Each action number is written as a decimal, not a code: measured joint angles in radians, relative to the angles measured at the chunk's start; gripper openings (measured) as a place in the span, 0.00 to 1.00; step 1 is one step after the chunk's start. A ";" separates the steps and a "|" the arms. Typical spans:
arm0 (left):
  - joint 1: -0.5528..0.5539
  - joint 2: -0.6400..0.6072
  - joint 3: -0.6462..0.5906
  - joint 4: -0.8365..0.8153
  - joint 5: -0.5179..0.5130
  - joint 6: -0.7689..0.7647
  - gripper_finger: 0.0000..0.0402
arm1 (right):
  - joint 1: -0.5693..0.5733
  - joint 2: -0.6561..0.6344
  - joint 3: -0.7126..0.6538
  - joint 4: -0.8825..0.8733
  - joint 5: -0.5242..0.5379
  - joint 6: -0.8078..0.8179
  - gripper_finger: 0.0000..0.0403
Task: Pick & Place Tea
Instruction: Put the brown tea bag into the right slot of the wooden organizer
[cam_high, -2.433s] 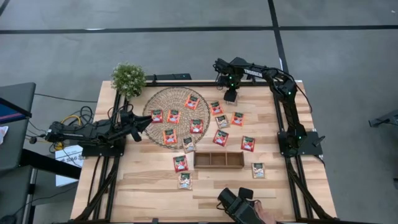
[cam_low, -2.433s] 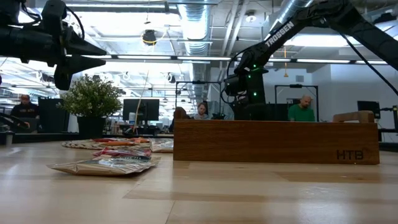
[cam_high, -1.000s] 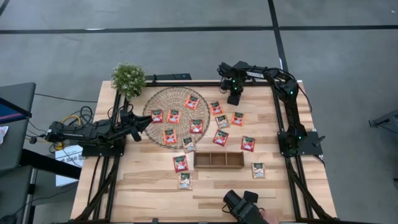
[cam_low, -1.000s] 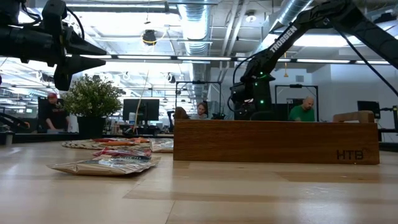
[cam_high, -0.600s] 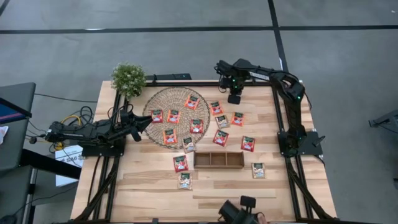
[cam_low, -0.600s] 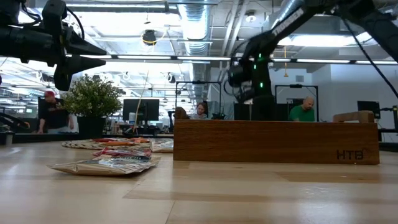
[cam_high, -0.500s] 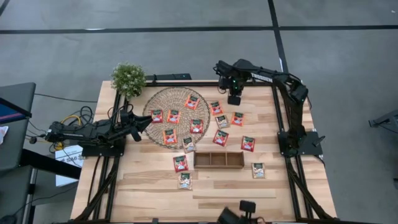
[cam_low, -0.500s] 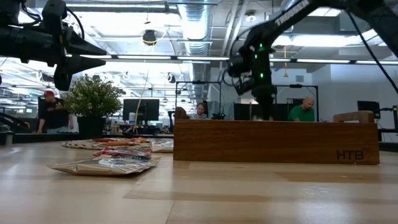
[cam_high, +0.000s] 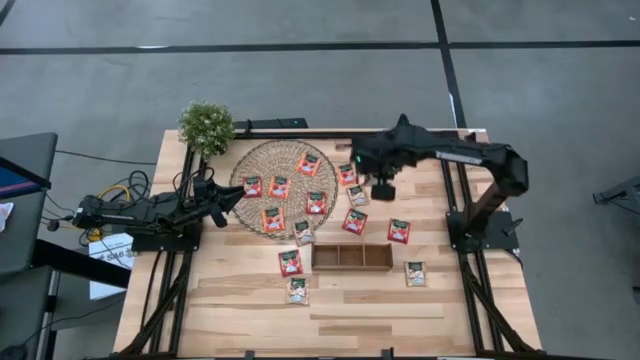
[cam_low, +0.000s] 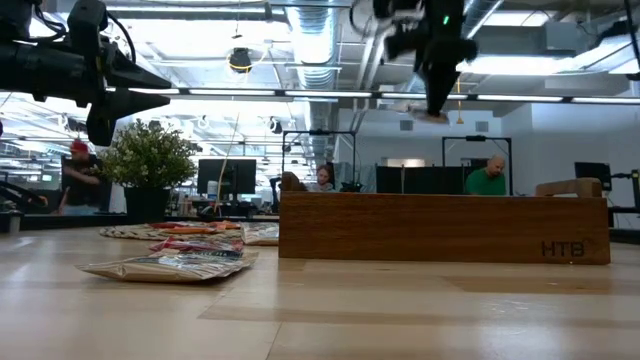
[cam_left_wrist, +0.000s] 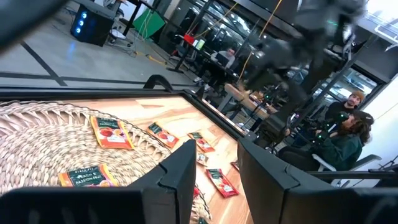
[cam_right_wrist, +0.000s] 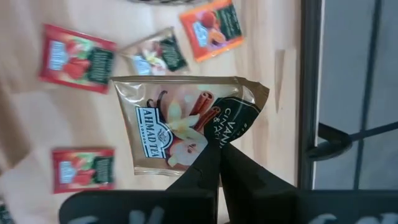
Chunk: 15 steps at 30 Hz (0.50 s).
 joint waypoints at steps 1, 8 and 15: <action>0.000 0.000 0.000 0.000 0.000 0.000 0.27 | 0.037 -0.010 0.000 -0.014 0.017 0.037 0.00; 0.000 0.000 0.000 0.000 0.000 -0.013 0.27 | 0.237 -0.017 -0.030 -0.093 0.060 0.326 0.00; 0.000 0.000 0.000 0.000 0.001 -0.042 0.27 | 0.400 0.002 -0.069 -0.088 0.064 0.505 0.00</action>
